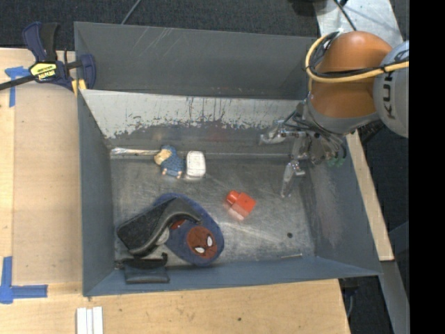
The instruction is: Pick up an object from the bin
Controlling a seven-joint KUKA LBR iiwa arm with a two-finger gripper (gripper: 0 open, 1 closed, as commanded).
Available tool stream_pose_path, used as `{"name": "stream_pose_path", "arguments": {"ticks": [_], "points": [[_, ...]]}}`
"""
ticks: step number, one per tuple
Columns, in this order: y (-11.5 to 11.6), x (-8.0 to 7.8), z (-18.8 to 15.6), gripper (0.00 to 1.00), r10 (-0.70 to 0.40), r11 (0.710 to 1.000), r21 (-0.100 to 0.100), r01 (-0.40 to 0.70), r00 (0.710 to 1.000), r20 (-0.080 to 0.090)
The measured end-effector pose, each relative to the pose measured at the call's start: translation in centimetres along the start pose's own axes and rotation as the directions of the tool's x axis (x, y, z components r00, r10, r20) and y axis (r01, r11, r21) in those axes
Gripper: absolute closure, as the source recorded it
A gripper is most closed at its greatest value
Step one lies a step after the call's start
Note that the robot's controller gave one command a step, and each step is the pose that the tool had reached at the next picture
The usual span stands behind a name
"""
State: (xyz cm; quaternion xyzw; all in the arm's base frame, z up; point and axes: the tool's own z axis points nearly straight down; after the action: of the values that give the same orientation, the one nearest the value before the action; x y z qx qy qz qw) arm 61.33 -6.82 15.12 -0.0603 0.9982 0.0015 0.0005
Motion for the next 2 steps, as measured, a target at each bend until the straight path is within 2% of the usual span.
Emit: {"name": "stream_pose_path", "arguments": {"ticks": [1, 2], "points": [[6.13, 0.66, 7.36, 0.00, -0.128, 0.992, 0.000, 0.128, 0.992, -0.003], [5.80, 0.40, 6.88, 1.00, -0.126, 0.992, 0.004, 0.126, 0.992, 0.005]]}}
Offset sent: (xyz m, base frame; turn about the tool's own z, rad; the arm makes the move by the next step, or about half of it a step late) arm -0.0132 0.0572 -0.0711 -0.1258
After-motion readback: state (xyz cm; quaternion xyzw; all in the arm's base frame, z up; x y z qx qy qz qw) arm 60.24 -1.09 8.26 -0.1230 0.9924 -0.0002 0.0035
